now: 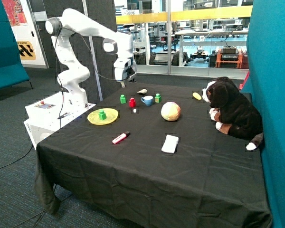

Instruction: Stack green blocks

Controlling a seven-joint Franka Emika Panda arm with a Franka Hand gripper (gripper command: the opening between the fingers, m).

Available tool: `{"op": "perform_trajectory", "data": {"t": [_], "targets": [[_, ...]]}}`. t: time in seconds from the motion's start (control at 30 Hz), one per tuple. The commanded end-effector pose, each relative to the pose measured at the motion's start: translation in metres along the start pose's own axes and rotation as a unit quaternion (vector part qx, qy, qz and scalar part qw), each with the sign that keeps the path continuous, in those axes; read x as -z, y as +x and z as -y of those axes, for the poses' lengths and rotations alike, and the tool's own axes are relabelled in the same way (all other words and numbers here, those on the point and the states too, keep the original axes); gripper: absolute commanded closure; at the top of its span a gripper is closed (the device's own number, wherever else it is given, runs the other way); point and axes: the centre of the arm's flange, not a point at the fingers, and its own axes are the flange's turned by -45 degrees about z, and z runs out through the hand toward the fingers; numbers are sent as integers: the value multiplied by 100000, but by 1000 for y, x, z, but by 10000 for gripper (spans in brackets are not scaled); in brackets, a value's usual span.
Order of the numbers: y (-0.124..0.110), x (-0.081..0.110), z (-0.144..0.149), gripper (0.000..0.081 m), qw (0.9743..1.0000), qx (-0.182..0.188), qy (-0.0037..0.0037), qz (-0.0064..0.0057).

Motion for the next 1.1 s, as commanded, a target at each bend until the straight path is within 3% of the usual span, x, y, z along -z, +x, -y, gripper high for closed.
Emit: {"op": "perform_trajectory", "data": {"t": [0.0, 0.27, 0.67, 0.9, 1.0, 1.07], "targets": [[-28, -10, -22, 651, 99963, -2562, -218, -834], [-39, -17, -35, 646, 99887, -4677, -200, -839], [-50, -23, -44, 628, 99933, -3564, -210, -836], [-54, -30, -46, 226, 99900, -4394, -203, -838], [-58, -32, -48, 139, 99948, -3111, -214, -835], [-60, -34, -50, 128, 99932, -3597, -210, -836]]}}
